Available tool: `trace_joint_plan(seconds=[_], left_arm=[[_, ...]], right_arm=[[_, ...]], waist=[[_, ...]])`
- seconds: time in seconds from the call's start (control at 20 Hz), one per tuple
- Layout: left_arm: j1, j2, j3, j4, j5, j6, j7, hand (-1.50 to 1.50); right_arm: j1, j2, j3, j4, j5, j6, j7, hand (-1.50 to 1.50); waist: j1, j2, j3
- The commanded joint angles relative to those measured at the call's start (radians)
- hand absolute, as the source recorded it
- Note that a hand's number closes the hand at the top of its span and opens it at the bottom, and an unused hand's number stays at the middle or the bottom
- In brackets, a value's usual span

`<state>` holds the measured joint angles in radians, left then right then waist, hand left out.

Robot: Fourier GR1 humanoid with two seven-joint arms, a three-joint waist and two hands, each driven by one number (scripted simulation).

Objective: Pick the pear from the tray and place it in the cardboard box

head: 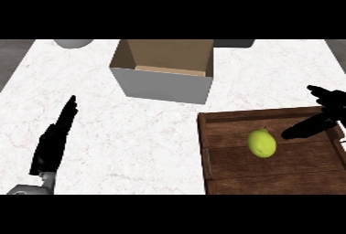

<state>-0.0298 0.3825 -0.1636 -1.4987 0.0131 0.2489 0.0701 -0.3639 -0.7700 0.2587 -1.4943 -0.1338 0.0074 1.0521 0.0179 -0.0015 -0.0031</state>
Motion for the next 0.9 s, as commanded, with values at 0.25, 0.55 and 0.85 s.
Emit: trace_joint_plan(seconds=[0.25, 0.55, 0.85], left_arm=[[-0.004, -0.004, 0.015, -0.016, 0.003, -0.018, 0.023, 0.00], [0.019, 0.001, 0.016, -0.046, -0.013, -0.028, 0.028, 0.00], [0.037, -0.006, 0.032, -0.002, -0.024, -0.034, -0.026, 0.00]], right_arm=[[-0.161, 0.027, 0.059, 0.059, -0.189, 0.183, 0.285, -1.50], [-0.211, 0.098, 0.141, 0.112, -0.134, 0.112, 0.337, -1.50], [-0.175, 0.085, 0.178, 0.085, -0.159, 0.112, 0.370, -1.50]], waist=[[0.003, 0.003, 0.002], [0.001, 0.002, 0.002], [-0.012, 0.001, 0.001]])
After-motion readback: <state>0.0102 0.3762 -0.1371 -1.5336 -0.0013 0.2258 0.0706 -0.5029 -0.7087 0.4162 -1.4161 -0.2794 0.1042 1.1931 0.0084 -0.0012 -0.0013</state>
